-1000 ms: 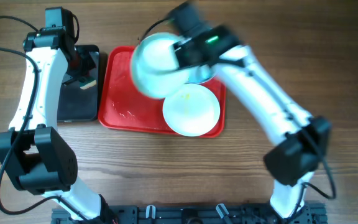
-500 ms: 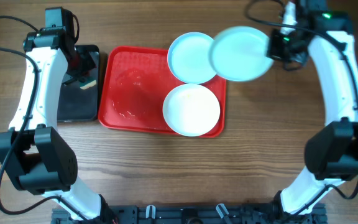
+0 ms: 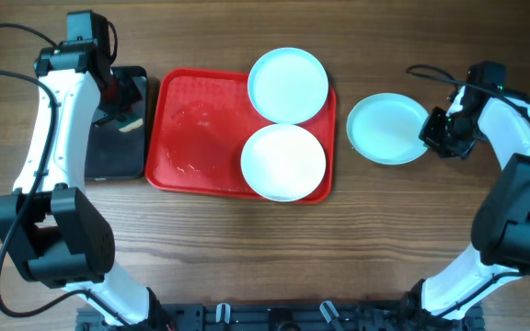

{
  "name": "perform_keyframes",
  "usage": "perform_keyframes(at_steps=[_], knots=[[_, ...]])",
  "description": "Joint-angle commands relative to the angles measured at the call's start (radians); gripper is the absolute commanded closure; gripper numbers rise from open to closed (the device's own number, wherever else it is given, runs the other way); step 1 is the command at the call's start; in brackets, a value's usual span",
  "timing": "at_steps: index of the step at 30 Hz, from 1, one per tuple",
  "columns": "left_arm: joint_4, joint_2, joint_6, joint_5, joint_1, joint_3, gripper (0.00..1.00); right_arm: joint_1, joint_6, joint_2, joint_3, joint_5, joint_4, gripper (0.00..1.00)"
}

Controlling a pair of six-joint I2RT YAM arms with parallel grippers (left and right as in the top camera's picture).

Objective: Clean dirty plates on tray and stack at the side
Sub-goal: 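Carry the plate right and set it on the table beside the tray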

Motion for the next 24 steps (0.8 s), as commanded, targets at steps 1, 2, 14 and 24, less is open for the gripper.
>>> perform_keyframes(at_steps=[1, 2, 14, 24], knots=[[0.000, -0.001, -0.013, 0.010, 0.003, -0.008, 0.96, -0.031, 0.029, -0.014, -0.040, 0.050, 0.054, 0.96], [0.001, -0.001, -0.013, 0.010, 0.003, -0.008, 0.96, -0.032, 0.028, -0.014, -0.040, 0.053, 0.059, 0.96], [0.000, -0.001, -0.013, 0.010, 0.003, -0.008, 0.96, -0.016, -0.108, -0.031, 0.039, -0.149, 0.025, 0.44], [0.000, -0.001, -0.013, 0.010, 0.003, -0.008, 0.96, 0.257, -0.232, -0.110, 0.098, -0.280, 0.015, 0.47]])
